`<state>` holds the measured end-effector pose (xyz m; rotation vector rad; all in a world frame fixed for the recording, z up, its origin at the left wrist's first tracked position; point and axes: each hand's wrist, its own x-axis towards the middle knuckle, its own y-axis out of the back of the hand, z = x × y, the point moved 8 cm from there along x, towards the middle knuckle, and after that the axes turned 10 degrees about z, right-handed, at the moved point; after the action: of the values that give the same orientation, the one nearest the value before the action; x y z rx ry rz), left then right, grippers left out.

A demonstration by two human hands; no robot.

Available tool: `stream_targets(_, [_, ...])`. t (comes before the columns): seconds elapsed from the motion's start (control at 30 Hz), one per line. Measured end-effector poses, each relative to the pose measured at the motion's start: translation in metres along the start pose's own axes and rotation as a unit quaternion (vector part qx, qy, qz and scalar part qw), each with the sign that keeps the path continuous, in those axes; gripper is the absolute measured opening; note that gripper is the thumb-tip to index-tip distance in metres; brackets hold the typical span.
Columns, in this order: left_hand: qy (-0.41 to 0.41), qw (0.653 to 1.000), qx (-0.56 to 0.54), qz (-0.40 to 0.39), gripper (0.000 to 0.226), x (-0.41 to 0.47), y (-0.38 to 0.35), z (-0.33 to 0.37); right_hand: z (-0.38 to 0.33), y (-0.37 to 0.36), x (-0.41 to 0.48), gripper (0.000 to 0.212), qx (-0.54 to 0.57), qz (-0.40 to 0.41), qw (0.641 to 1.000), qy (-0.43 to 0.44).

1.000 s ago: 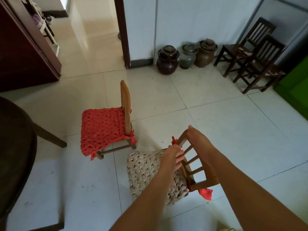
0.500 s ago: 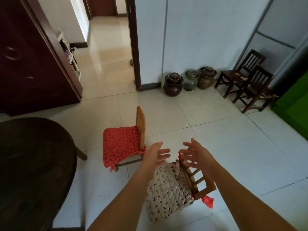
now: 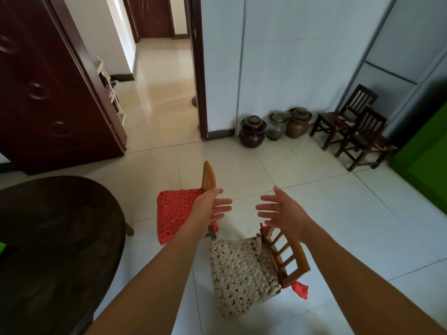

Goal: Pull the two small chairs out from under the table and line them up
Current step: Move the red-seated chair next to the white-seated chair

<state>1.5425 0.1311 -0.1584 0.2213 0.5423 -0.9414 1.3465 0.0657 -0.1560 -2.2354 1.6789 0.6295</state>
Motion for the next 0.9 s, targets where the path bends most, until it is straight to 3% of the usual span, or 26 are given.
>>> stream_targets(0.4, [-0.032,0.999,0.021,-0.011,0.019,0.030,-0.085,0.035,-0.045,0.084,0.044,0.050,-0.022,-0.010,1.000,0.014])
stream_targets(0.9, [-0.049,0.997,-0.012,-0.065,0.024,0.053,-0.366,0.069,-0.102,0.336,0.140,0.051,0.000,0.009,1.000,-0.004])
